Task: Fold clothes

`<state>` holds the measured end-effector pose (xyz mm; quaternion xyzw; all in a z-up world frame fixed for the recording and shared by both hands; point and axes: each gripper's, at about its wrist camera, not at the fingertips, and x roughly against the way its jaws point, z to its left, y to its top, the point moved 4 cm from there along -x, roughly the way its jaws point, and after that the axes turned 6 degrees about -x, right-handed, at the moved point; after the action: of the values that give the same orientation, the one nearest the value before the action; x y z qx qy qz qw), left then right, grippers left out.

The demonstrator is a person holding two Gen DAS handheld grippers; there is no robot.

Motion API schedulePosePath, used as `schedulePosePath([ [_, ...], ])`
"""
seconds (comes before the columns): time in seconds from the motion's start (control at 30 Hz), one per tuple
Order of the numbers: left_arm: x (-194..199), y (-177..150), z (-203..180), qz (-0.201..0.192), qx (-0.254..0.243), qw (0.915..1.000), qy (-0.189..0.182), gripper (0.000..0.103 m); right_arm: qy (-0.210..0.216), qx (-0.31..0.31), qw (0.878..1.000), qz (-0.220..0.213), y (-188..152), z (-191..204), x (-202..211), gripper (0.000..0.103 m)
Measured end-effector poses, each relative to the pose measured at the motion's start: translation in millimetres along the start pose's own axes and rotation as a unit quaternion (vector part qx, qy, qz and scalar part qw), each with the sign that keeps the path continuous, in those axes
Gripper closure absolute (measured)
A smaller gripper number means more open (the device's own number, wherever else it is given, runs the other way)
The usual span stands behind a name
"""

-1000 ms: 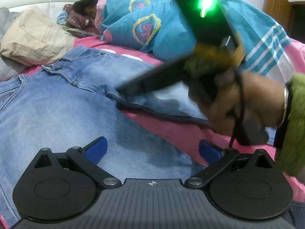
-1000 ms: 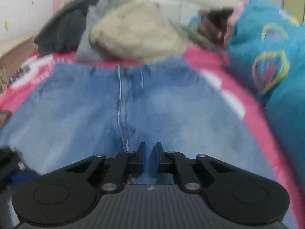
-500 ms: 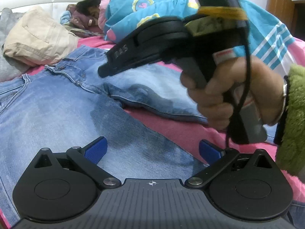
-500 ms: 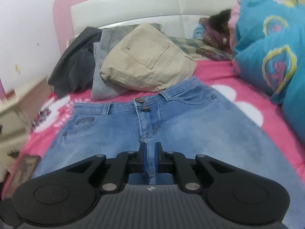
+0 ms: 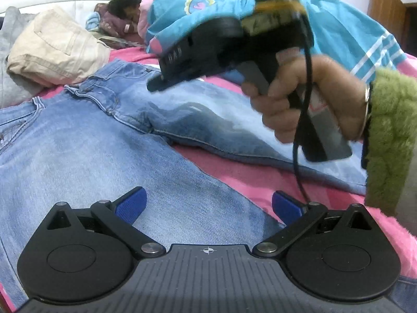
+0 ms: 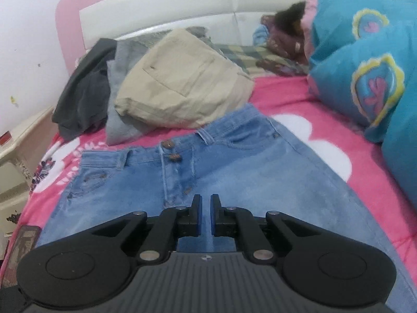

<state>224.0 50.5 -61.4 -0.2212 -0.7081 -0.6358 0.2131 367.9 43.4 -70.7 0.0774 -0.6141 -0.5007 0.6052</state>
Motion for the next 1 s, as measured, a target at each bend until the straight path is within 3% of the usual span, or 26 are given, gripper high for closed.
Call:
schedulePosePath([
  [0.17, 0.7, 0.2, 3.6, -0.004, 0.010, 0.9999, -0.002, 0.000, -0.018, -0.008, 1.000, 0.001, 2.6, -9.9, -0.9, 0.097],
  [0.27, 0.5, 0.4, 4.2, -0.005, 0.011, 0.9999, -0.001, 0.000, -0.049, -0.038, 0.997, -0.045, 8.5, -16.8, 38.8, 0.096],
  [0.4, 1.8, 0.2, 7.2, -0.007, 0.020, 0.9998, -0.005, 0.000, -0.103, -0.099, 0.986, -0.090, -12.7, -37.2, 98.2, 0.096],
  [0.5, 3.7, 1.0, 10.3, -0.010, 0.029, 0.9995, -0.005, 0.000, -0.156, -0.159, 0.968, -0.112, -40.6, -53.6, 141.4, 0.096],
  [0.67, 7.5, 2.5, 13.8, -0.017, 0.040, 0.9990, -0.005, 0.000, -0.227, -0.296, 0.912, -0.171, -86.2, -82.1, 215.1, 0.096],
  [0.73, 8.5, 3.3, 14.4, -0.019, 0.043, 0.9989, -0.006, 0.000, -0.242, -0.325, 0.897, -0.179, -102.7, -90.5, 234.5, 0.096],
  [0.87, 11.1, 4.2, 15.0, -0.025, 0.048, 0.9985, -0.006, 0.000, -0.277, -0.322, 0.893, -0.151, -126.1, -99.7, 234.1, 0.095],
  [1.0, 15.0, 5.1, 21.8, -0.037, 0.072, 0.9967, 0.000, 0.000, -0.322, -0.284, 0.902, -0.041, -144.8, -110.5, 191.5, 0.089],
])
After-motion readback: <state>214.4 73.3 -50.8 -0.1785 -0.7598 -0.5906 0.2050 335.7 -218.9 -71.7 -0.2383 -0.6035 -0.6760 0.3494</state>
